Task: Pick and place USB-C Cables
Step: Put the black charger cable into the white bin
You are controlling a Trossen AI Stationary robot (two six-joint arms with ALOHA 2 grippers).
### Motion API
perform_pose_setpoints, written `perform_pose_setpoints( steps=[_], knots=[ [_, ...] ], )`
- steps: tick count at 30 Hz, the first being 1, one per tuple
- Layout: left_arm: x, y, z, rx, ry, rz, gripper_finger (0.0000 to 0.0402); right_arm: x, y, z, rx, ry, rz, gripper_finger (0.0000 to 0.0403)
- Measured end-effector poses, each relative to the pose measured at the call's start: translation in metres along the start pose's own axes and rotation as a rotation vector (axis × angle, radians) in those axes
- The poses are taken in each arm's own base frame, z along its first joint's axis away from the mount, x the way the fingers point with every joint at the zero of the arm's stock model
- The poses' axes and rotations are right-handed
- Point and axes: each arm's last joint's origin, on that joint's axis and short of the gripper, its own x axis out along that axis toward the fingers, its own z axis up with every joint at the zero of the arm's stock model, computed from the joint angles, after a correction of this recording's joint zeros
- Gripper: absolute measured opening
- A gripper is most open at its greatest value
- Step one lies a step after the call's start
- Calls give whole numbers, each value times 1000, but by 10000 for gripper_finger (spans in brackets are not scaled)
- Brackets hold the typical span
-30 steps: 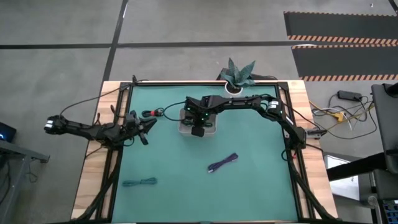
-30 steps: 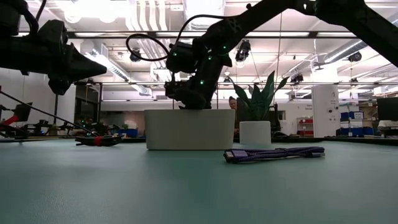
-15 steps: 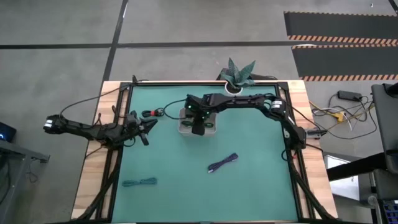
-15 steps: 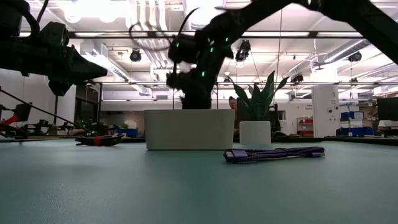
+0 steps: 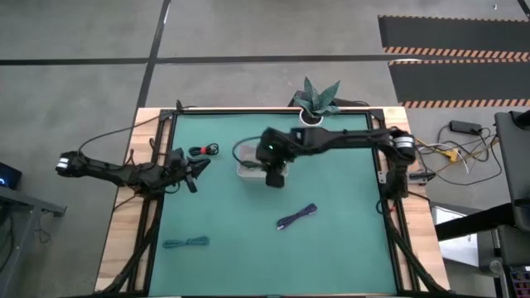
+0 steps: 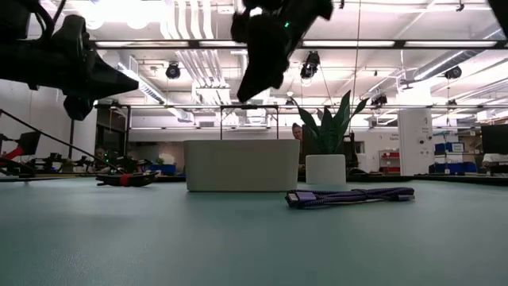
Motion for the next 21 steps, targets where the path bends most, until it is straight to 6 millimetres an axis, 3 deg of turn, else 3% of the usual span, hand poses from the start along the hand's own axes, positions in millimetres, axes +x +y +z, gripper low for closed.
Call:
perform_pose_setpoints(
  steps=[5,9,15,21],
  knots=[
    [4,-5,-1,-96,18,-53,6,-14,37,-17,-92,-177,45,107],
    [8,-10,4,-146,-39,-85,6,-24,53,-34,-168,-351,60,101],
    [16,-19,7,-184,-86,-110,6,-40,57,-56,-251,-605,37,92],
    [24,-25,8,-191,-106,-100,6,-59,52,-79,-336,-750,-22,80]
  ],
)
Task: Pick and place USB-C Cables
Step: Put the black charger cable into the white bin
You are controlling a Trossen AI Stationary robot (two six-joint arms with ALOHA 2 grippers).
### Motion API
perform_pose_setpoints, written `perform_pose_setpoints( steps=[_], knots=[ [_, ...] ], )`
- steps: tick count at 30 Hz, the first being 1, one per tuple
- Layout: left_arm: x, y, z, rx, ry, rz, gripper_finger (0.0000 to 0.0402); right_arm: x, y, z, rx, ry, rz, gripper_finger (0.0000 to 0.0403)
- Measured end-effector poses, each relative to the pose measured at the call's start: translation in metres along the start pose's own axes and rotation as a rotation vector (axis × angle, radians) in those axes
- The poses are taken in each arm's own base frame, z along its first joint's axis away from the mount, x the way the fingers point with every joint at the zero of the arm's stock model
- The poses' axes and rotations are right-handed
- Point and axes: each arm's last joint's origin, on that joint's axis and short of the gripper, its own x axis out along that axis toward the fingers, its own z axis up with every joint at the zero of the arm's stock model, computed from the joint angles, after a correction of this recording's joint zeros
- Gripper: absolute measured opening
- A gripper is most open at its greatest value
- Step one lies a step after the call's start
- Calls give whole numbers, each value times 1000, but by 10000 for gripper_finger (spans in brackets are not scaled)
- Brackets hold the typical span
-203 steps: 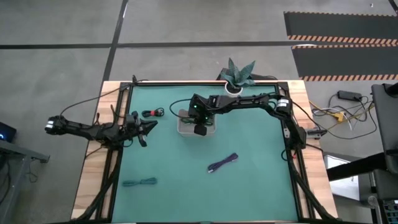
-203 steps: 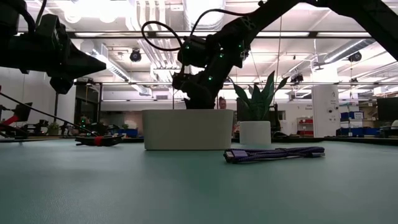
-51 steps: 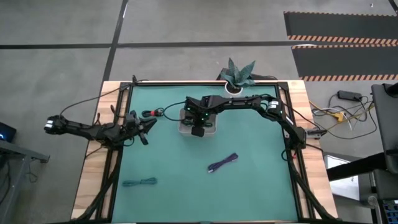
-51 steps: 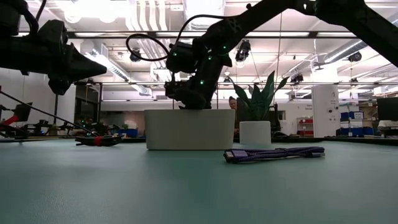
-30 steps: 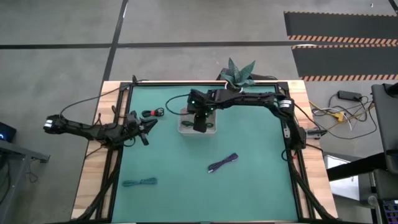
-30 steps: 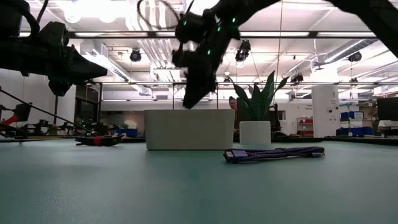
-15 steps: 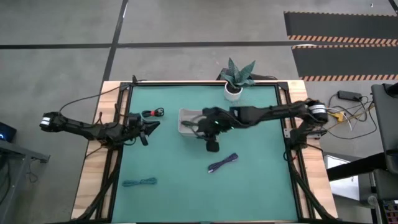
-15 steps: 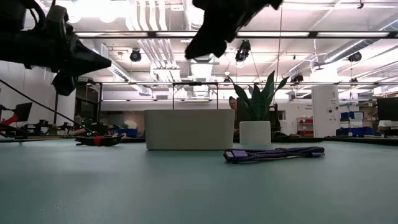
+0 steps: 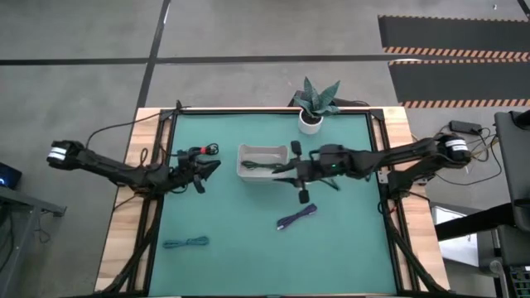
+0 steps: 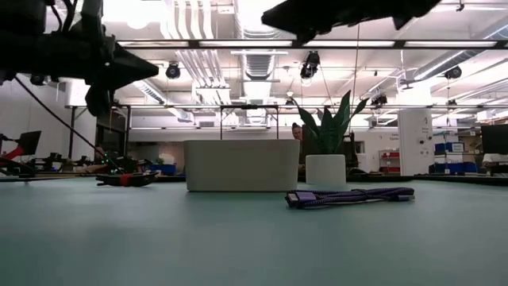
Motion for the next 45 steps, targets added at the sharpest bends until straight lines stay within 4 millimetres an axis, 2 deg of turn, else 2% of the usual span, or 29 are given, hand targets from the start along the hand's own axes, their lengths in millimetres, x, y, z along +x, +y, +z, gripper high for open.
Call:
perform_pose_setpoints(
  steps=[8,14,22,28,33,40,45],
  knots=[
    [18,-24,17,164,-50,3,6,-34,-14,-1,-32,-40,-77,62],
    [33,-38,36,310,-42,53,6,-47,-28,-3,-41,-44,-140,57],
    [44,-42,53,419,233,249,6,-58,-35,5,-126,-79,-181,59],
    [43,-28,70,433,498,474,6,-66,-36,12,-189,-103,-201,59],
    [56,-10,81,379,688,530,6,-74,-39,17,-221,-123,-227,59],
    [79,30,69,372,1006,438,6,-86,-47,13,-229,-49,-250,57],
    [86,55,60,474,1230,457,6,-96,-51,9,-199,9,-260,57]
  ],
)
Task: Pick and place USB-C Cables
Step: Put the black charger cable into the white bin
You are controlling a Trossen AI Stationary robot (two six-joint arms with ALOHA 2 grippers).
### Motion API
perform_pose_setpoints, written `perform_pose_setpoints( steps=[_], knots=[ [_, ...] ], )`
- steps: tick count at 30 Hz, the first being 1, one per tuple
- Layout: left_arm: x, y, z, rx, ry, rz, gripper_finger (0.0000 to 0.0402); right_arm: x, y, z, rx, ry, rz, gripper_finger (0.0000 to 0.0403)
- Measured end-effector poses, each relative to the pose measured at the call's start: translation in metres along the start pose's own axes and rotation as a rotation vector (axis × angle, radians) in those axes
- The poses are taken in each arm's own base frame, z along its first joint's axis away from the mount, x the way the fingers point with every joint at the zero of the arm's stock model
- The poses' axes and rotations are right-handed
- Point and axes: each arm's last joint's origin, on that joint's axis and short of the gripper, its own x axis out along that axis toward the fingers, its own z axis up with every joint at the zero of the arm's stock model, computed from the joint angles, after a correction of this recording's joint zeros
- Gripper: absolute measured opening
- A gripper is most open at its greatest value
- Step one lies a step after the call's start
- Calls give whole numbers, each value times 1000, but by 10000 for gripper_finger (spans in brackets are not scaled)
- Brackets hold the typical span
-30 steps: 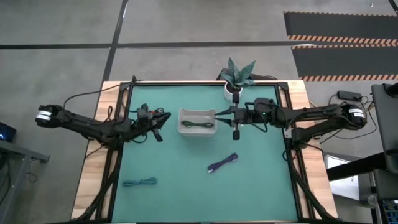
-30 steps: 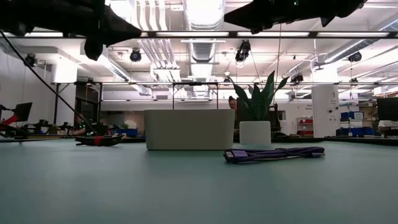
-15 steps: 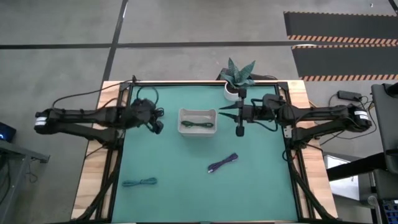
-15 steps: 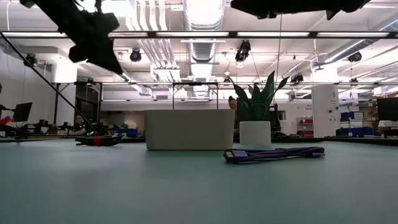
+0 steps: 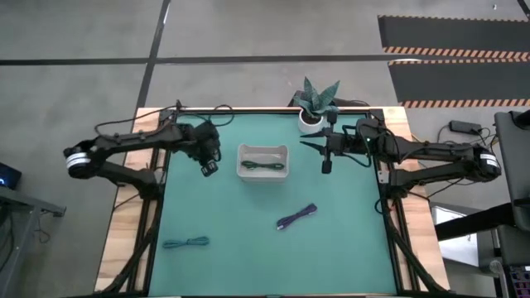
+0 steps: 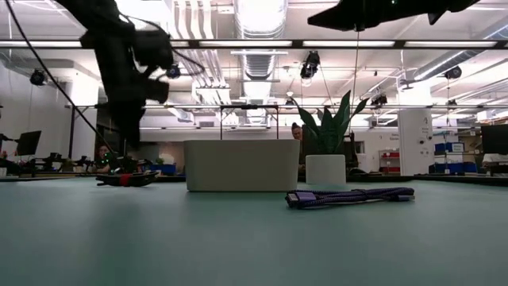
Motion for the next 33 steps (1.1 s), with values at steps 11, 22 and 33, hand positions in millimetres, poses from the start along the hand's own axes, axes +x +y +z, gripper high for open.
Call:
perform_pose_setpoints(
  steps=[11,22,33],
  knots=[
    [19,13,-1,129,215,0,6,-7,-2,-4,29,55,6,57],
    [20,22,2,309,196,133,103,-7,-1,-6,16,75,17,57],
    [30,31,-1,348,169,172,169,-7,0,-8,5,91,26,57]
  ],
)
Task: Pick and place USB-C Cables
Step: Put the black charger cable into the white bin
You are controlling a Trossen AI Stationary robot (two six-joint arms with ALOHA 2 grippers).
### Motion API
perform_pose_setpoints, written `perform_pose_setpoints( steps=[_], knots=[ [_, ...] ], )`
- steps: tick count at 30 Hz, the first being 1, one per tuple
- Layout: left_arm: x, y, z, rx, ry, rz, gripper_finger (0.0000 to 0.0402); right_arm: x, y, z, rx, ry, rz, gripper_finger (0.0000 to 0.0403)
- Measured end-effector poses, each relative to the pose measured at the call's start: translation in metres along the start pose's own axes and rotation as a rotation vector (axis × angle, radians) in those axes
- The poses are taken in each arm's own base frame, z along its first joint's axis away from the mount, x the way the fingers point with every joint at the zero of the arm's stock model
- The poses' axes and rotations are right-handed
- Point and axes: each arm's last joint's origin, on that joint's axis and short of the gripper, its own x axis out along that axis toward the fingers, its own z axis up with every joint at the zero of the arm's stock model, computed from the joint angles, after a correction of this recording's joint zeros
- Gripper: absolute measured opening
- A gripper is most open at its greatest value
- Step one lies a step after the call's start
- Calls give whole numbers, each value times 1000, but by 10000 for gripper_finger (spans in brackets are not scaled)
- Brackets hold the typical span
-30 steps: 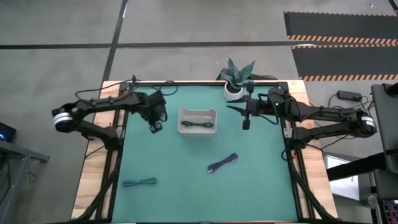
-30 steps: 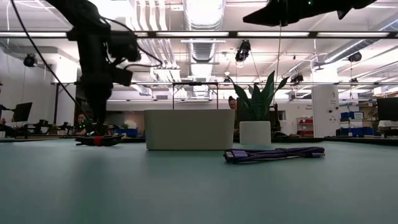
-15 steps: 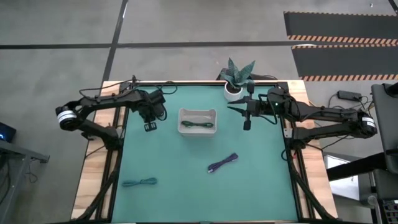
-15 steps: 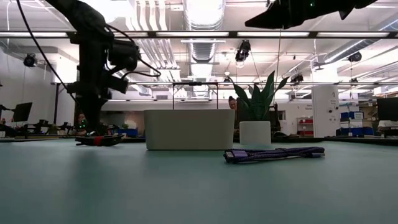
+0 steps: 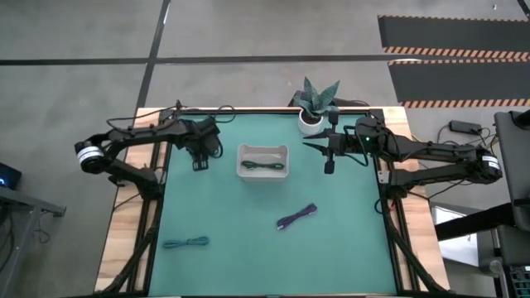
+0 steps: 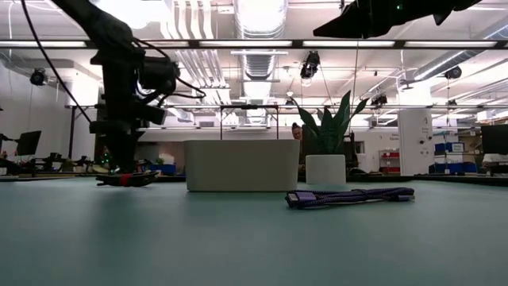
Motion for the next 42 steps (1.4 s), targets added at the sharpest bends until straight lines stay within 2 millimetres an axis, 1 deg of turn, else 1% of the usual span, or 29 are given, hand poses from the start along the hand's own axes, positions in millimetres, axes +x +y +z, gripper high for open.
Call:
perform_pose_setpoints(
  steps=[7,12,18,21,26,29,42],
  knots=[
    [2,10,-1,-79,-23,16,169,0,0,0,0,1,1,57],
    [4,11,-4,-90,-17,-21,169,0,0,0,0,4,2,57],
    [13,11,-2,-92,3,-66,170,0,1,-1,-1,15,9,57],
    [17,11,-1,-89,22,-65,183,0,1,-1,-3,15,8,57],
    [20,11,-1,-64,35,-64,225,0,1,-1,-2,15,8,57],
    [20,11,-1,-32,33,-63,240,0,1,-1,-2,15,8,57],
    [21,11,0,-8,35,-58,241,0,1,-1,-2,15,8,57]
  ],
)
